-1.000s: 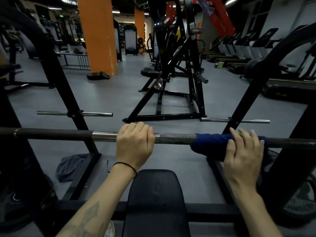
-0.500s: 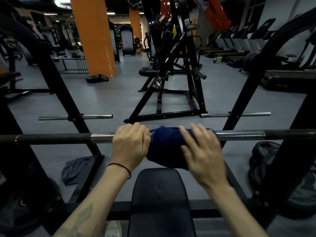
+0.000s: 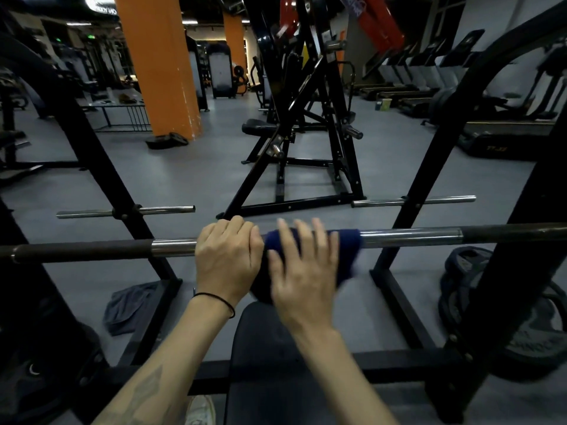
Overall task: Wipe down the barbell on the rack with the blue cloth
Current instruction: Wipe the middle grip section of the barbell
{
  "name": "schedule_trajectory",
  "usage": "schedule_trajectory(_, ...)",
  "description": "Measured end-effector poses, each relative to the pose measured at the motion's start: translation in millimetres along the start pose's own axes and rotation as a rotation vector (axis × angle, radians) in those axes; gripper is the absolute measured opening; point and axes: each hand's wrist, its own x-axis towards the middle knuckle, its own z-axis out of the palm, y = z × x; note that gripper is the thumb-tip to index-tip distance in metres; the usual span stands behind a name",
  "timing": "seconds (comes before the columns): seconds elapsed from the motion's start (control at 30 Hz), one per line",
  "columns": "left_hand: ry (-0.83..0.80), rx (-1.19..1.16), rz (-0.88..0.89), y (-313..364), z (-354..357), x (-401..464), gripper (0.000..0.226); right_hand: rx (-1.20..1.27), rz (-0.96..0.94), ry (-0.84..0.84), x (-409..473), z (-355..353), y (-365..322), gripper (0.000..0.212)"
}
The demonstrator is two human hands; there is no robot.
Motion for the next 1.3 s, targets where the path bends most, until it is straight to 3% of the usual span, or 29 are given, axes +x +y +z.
schedule_trajectory(0.07, -0.042, -0.004, 0.037, -2.7, -2.6, -0.2, 0.036, 0.02, -0.071, -0.034, 1.2, -0.9, -3.3, 0.049)
schedule_trajectory(0.2, -0.091, -0.039, 0.074, -8.3, -8.5, -1.5, 0.035, -0.056, -0.251, -0.041, 13.7, -19.7, 55.2, 0.049)
schedule_trajectory(0.4, -0.053, -0.024, 0.043, -2.1, -6.9, -1.3, 0.034, -0.117, 0.12, 0.066, 16.7, -62.3, 159.8, 0.054)
schedule_trajectory(0.57, 0.002, -0.063, 0.134, 27.3, -4.4, 7.1, 0.035, -0.033, 0.346, 0.135, 20.8, -41.7, 108.3, 0.062)
schedule_trajectory(0.73, 0.002, -0.003, 0.212, 46.2, 8.4, 18.3, 0.048, 0.093, 0.062, -0.001, 4.9, -13.1, 22.0, 0.061)
schedule_trajectory(0.9, 0.02, -0.051, 0.251, 41.9, 5.5, 20.6, 0.054, -0.055, -0.255, -0.08, 13.4, -26.7, 88.7, 0.056)
schedule_trajectory(1.1, -0.076, -0.057, 0.185, 46.6, 0.6, 26.2, 0.066, -0.205, 0.054, 0.053, 23.4, -78.4, 208.6, 0.056)
schedule_trajectory(1.2, -0.136, -0.06, 0.194, 46.8, 1.8, 30.2, 0.06, -0.151, 0.216, 0.128, 24.6, -70.6, 204.6, 0.051)
schedule_trajectory(1.3, -0.281, -0.005, 0.19, 47.4, -3.6, 38.4, 0.07, -0.08, 0.345, 0.218, 24.1, -39.5, 147.1, 0.045)
